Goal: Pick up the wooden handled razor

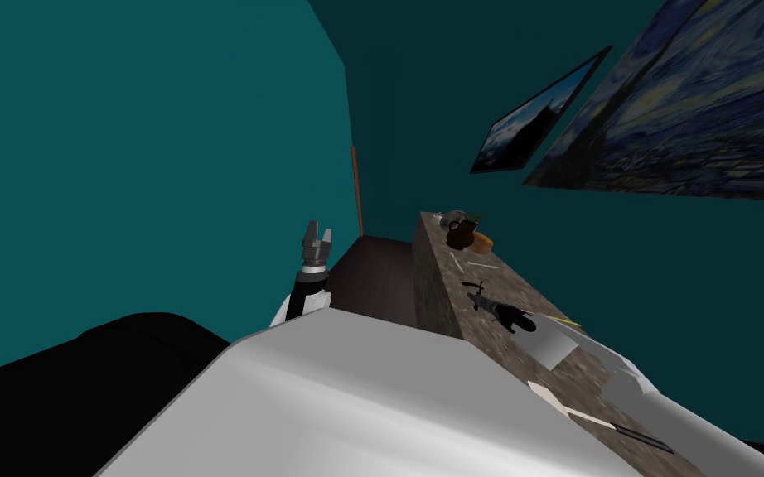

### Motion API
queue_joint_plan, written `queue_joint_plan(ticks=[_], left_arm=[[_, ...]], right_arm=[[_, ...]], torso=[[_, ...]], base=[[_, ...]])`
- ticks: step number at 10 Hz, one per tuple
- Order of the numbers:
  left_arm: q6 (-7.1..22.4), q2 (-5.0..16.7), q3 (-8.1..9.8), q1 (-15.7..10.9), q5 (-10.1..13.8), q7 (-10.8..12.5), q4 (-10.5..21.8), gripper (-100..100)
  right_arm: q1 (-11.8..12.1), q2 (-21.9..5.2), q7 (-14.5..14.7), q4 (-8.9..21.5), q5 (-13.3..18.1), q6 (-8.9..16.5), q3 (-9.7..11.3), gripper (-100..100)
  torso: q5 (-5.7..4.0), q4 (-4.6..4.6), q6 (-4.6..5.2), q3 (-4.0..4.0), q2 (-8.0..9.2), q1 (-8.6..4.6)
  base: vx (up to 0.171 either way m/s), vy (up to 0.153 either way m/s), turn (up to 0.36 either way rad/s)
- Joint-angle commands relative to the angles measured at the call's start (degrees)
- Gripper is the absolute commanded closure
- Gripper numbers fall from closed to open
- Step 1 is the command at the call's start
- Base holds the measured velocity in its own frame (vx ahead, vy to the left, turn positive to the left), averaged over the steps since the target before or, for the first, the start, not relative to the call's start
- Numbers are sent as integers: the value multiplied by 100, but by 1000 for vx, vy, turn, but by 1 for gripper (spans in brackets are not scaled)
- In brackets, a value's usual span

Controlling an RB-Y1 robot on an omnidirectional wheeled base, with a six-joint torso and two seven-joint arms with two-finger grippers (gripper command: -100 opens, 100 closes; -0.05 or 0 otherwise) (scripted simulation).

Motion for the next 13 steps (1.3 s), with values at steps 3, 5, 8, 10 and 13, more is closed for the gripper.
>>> queue_joint_plan(ticks=[3,5,8,10,13], left_arm=[[0,0,0,-1,0,0,0,0],[0,0,0,0,0,0,0,0],[0,0,0,-1,0,0,0,0],[0,0,0,0,0,0,0,0],[0,0,0,-1,0,0,0,0]], right_arm=[[-628,269,464,640,-456,-31,380,-100],[-991,504,737,971,-690,-43,668,-100],[-1556,504,910,1505,-918,-43,732,-100],[-1823,740,1172,1728,-1151,-54,997,-100],[-2434,740,1357,2220,-1380,-54,1084,-100]], torso=[[0,7,1,20,35,2],[0,4,1,11,18,-5],[-6,1,6,15,31,-5],[-6,-7,4,-3,0,-2],[-6,1,7,17,34,-9]], base=[[-96,1,63],[-88,-9,55],[-72,-3,21],[-43,8,69],[-83,-8,13]])
